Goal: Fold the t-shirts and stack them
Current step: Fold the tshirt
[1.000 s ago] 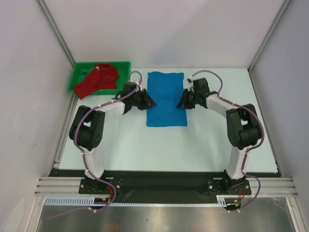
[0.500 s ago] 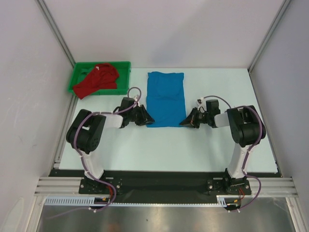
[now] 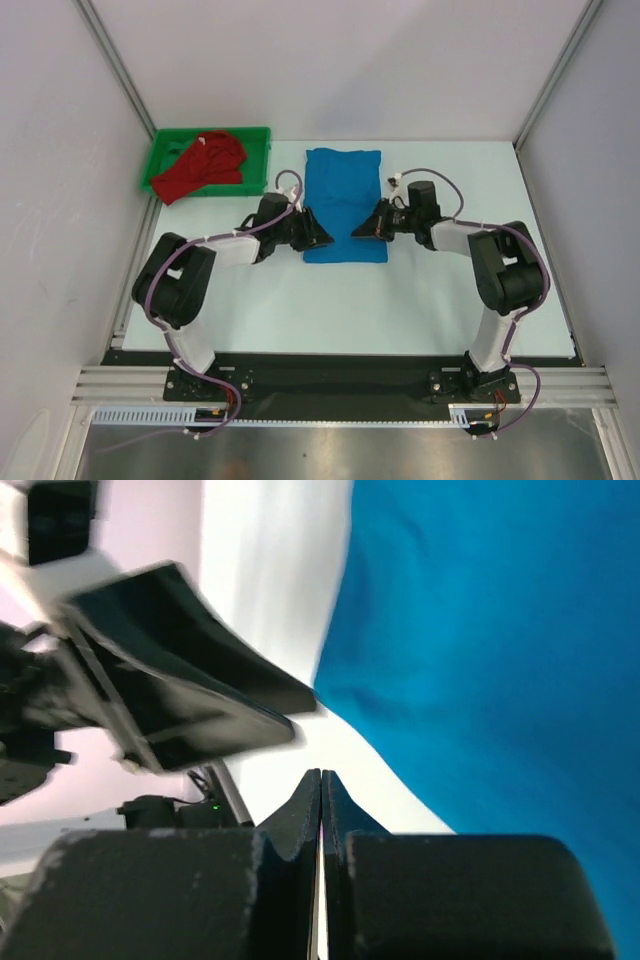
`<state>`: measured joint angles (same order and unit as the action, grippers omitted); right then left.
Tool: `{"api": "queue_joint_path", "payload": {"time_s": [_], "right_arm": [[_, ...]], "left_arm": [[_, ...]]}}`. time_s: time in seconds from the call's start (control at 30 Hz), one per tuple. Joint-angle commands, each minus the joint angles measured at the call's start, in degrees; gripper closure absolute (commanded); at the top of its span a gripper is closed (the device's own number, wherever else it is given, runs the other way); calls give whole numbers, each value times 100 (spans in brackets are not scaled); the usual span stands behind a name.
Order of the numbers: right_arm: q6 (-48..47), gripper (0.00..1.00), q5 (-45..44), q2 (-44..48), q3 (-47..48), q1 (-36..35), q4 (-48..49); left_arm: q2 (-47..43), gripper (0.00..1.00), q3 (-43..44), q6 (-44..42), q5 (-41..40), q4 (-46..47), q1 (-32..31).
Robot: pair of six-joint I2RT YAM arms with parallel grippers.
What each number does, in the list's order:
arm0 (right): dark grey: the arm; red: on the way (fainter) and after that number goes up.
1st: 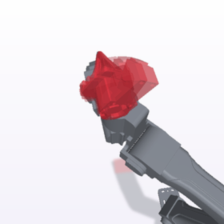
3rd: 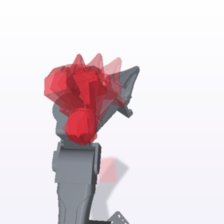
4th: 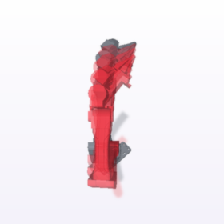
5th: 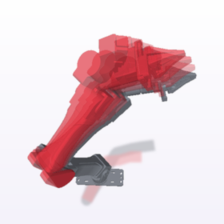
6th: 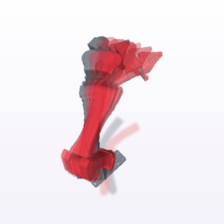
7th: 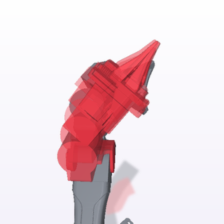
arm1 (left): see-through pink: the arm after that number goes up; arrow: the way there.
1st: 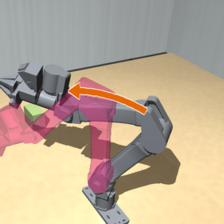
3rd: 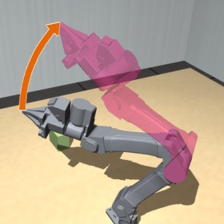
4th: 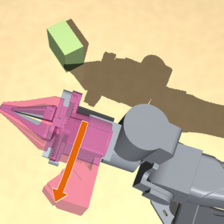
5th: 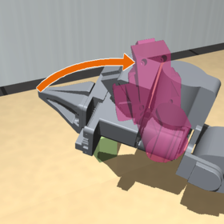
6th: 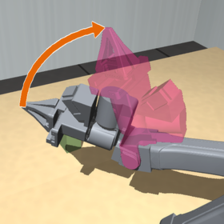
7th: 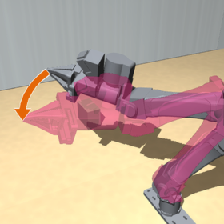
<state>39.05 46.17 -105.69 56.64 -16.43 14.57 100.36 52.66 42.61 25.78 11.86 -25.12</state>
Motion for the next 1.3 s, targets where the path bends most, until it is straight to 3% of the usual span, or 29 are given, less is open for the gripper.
{"api": "queue_joint_path", "payload": {"time_s": [0.0,0.2,0.37,0.53,0.7,0.93,1.07,1.27], "right_arm": [[366,100,5,-636,198,-71,562],[263,100,94,-1042,-390,437,987],[-151,100,164,-682,-1286,1140,846],[-258,100,234,11,-1525,1511,618],[41,100,-2,207,-834,1248,627],[656,100,181,-1154,803,685,986],[1271,100,252,-2059,1506,667,1731],[1474,100,322,-2948,2569,895,1638]], "left_arm": [[466,61,42,204,60,519,-63],[732,66,-317,-104,-318,361,77],[-207,64,-889,-595,-925,-243,245],[-903,58,-681,-605,-768,-351,227],[-195,58,260,-605,-382,-404,324],[1176,58,1165,-17,94,545,640],[1950,58,1693,238,313,983,807],[2567,58,2387,327,287,846,991]]}}
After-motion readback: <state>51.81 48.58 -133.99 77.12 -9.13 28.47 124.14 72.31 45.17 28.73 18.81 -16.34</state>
